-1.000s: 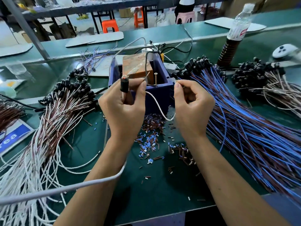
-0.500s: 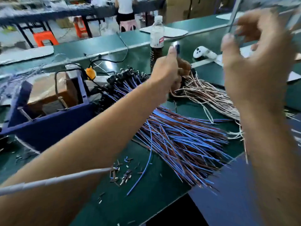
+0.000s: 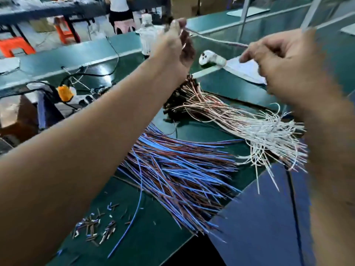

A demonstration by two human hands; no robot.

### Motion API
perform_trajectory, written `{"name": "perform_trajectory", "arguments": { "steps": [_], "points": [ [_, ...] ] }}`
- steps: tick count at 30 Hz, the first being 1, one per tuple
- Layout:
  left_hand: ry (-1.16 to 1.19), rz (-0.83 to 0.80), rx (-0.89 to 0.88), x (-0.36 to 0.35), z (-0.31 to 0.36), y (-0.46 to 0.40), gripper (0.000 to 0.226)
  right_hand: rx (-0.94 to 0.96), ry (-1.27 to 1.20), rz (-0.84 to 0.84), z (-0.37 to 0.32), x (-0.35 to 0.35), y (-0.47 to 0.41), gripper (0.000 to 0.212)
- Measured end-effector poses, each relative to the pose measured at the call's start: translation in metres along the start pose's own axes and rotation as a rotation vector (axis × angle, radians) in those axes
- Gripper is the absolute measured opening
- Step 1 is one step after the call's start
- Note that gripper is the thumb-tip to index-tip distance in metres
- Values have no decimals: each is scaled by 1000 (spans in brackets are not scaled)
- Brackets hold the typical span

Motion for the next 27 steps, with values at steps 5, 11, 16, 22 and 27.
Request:
{"name": "perform_trajectory", "arguments": {
  "steps": [5,11,16,22,27],
  "points": [
    [26,39,156,8,-50,-11,24,-132,449,-214,62,-3,6,19],
    [22,-1,297,26,-83,-16,28,-294,557,-183,122,-20,27,22],
    [-191,-108,317,36,-80,-6,54,-361,617,-250,123,-41,25,20],
    [-591,-300,326,62,-53,43,25,-183,460,-133,42,-72,21,34],
    [-712,-334,115,122,4,116,20,20,130,-168,-67,-158,51,20]
  ]
}}
Point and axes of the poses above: each hand's wrist, its own y-axis away from the middle knuckle, its own x-axis out of the back of the hand, z = x × y, the point moved 9 cm from there along -y, towards the middle knuckle, and after that the axes turned 13 degrees about -y, right-handed, at the moved point
